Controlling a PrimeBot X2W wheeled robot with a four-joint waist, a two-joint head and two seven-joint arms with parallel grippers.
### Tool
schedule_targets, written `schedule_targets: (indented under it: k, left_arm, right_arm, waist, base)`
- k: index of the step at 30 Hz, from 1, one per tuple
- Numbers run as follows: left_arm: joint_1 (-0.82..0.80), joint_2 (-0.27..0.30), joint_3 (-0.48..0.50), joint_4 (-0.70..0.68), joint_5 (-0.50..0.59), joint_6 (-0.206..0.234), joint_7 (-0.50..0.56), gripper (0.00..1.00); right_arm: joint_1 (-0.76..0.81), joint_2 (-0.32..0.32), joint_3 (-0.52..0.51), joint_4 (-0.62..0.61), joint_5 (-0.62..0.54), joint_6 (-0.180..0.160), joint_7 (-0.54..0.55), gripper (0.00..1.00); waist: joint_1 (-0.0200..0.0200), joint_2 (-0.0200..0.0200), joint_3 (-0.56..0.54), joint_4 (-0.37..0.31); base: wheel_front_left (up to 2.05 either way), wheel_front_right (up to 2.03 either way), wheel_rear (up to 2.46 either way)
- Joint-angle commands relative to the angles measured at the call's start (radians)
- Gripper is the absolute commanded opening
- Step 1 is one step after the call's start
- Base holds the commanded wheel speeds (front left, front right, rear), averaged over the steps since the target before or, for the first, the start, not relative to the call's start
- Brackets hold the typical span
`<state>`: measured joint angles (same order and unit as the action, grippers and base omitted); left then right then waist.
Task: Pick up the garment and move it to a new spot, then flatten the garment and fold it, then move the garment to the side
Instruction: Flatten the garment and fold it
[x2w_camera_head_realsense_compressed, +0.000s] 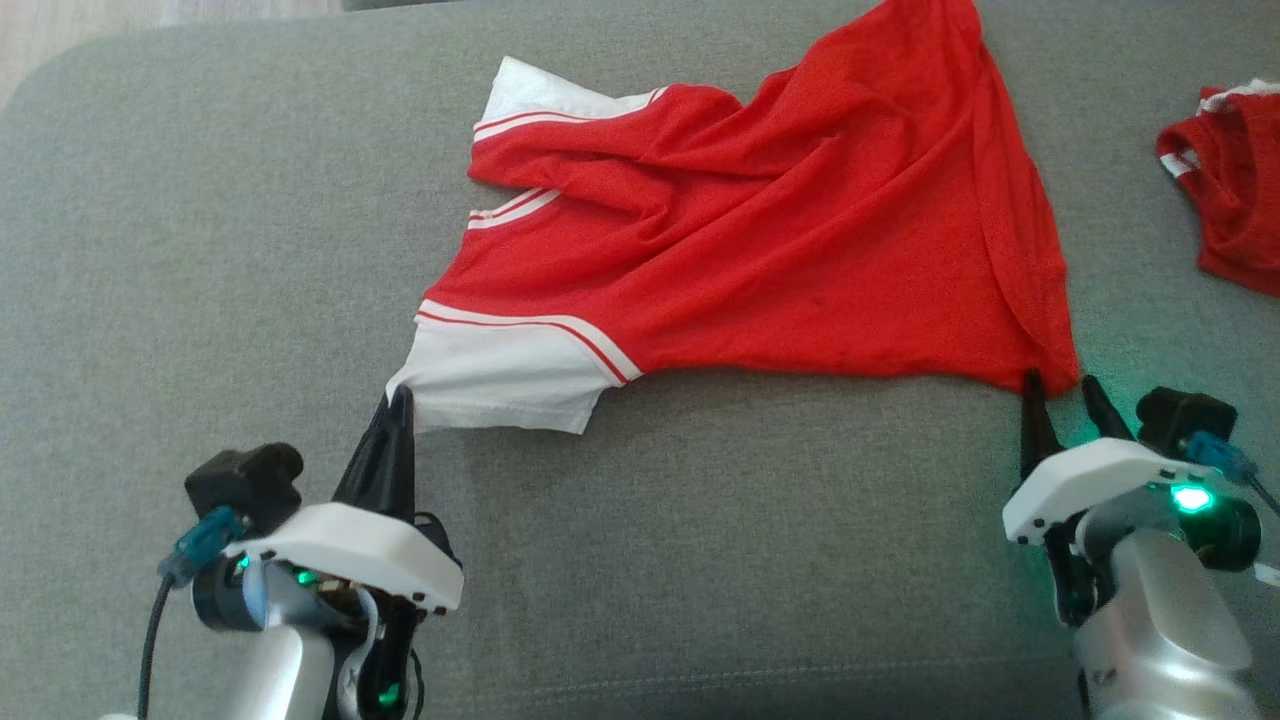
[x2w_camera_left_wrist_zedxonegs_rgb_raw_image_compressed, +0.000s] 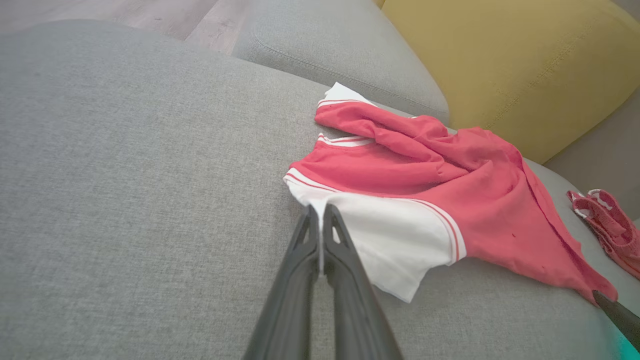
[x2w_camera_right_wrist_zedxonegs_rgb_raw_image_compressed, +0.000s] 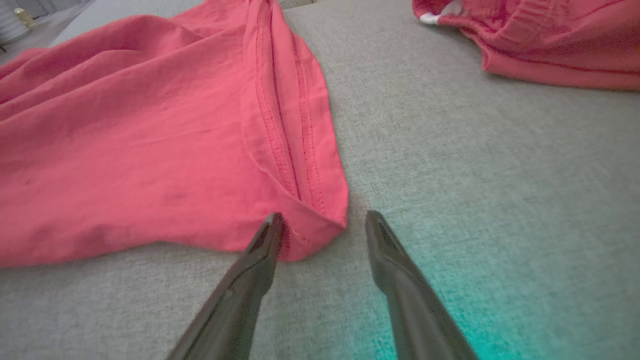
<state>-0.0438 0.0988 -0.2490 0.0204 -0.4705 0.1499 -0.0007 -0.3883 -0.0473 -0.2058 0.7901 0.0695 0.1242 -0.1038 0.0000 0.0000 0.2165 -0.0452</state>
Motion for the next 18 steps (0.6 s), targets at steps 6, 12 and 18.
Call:
schedule_targets:
  k: [6,12,18]
  left_arm:
    - [-0.018,0.01,0.031,-0.049,-0.002,0.003,-0.026,0.0]
    - [-0.031,0.01,0.052,-0.059,-0.022,-0.013,-0.074,0.0]
    - [-0.104,0.042,0.092,-0.143,-0.034,-0.04,-0.107,0.0]
  right_arm:
    - [-0.075,-0.003,0.055,0.059,0.044,0.007,0.002,0.04]
    - [-0.126,-0.003,0.13,0.074,0.162,0.007,-0.031,0.0]
    - [-0.157,-0.003,0.222,-0.038,0.275,0.007,-0.02,0.0]
  waist:
    - [0.0,0.0,0.003,-0.002]
    - [0.0,0.0,-0.019,-0.02]
    - [0.0,0.0,-0.08,-0.046]
  base:
    - [0.0,0.0,0.0]
    - [0.0,0.0,0.0]
    - [0.0,0.0,0.0]
